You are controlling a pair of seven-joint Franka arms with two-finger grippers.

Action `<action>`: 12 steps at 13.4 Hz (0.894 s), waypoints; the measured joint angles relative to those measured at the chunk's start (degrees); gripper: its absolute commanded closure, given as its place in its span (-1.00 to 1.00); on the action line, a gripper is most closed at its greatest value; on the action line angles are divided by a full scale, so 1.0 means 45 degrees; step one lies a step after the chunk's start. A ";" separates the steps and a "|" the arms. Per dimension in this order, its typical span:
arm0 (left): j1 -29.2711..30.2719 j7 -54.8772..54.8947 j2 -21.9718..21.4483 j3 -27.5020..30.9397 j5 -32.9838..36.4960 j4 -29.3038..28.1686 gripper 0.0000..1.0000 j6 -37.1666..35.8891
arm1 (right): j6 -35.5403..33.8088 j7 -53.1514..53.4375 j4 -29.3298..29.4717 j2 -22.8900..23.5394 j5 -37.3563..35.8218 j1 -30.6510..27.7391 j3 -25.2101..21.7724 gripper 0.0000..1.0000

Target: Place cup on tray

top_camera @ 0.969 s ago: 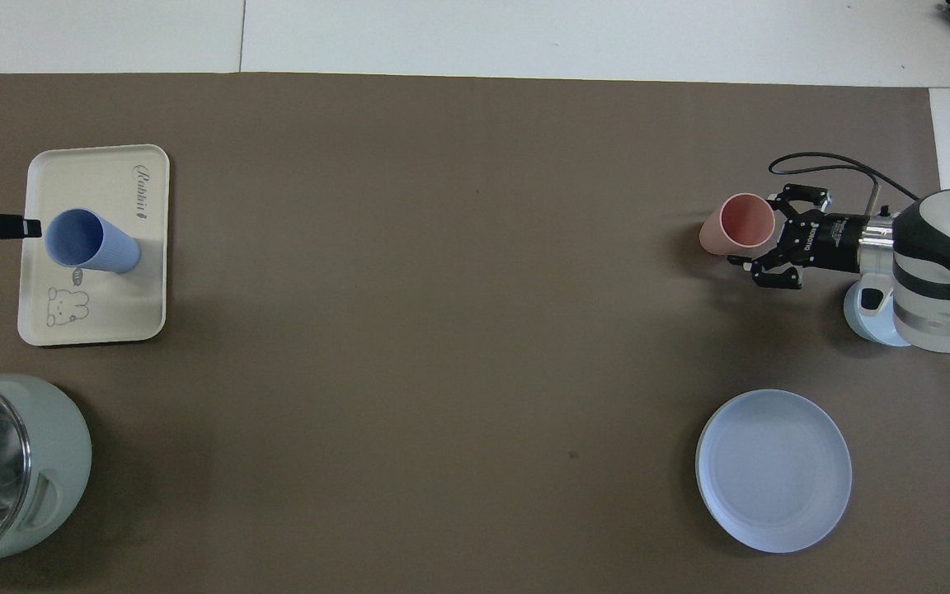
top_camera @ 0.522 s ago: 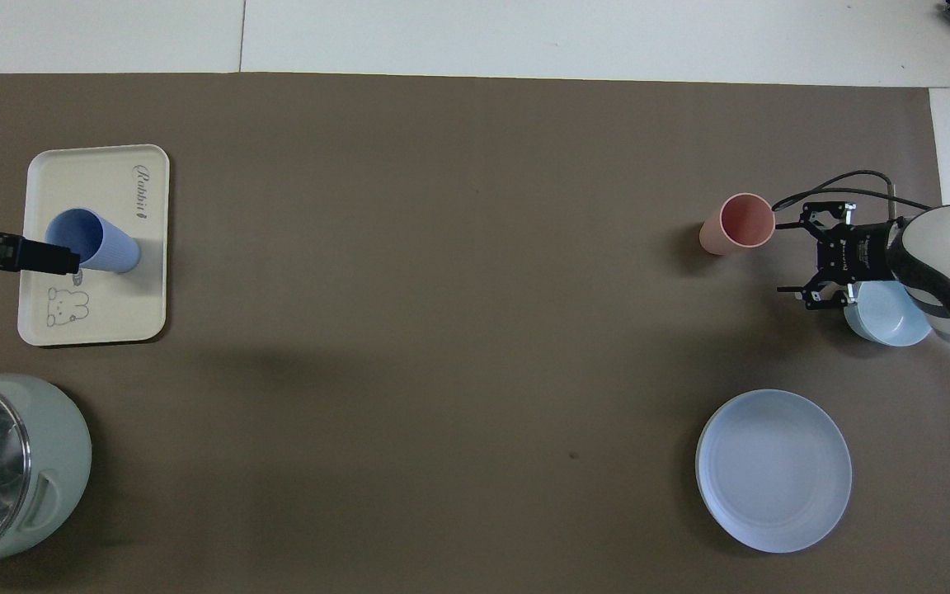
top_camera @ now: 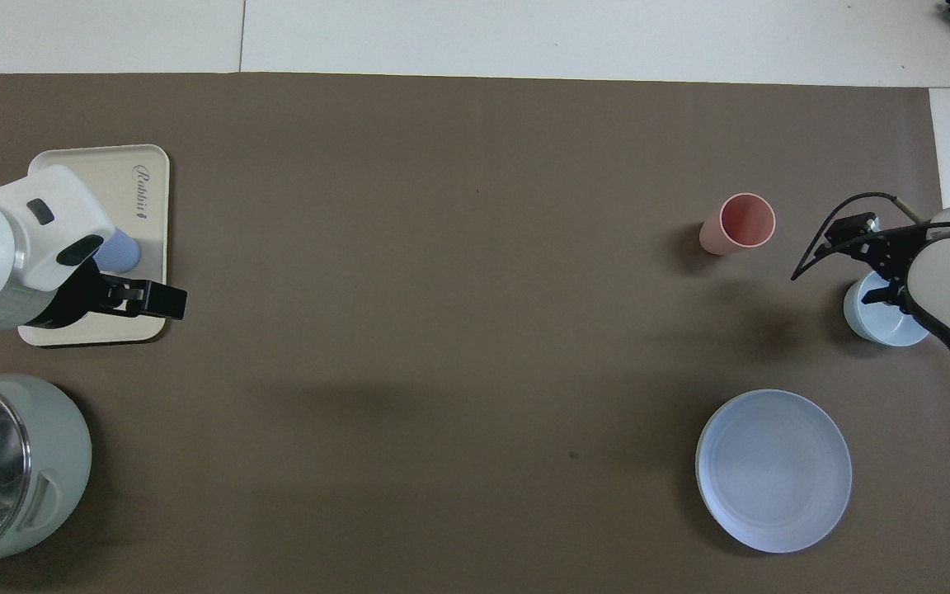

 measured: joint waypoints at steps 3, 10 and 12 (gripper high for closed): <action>0.0024 -0.0092 0.0067 0.0217 0.0010 0.0913 -1.00 -0.0516 | -0.1249 -0.1915 -0.0003 -0.1170 -0.0679 0.0734 0.0059 -0.99; 0.0039 -0.0075 0.0886 0.0467 0.0381 0.2527 -1.00 -0.1687 | -0.2870 -0.2005 0.0201 -0.2959 -0.1641 0.2641 0.0213 -0.99; -0.0009 -0.0086 0.0875 0.0476 0.0381 0.2530 -1.00 -0.1795 | -0.3552 -0.2025 0.0962 -0.3037 -0.1641 0.2653 0.0348 -0.99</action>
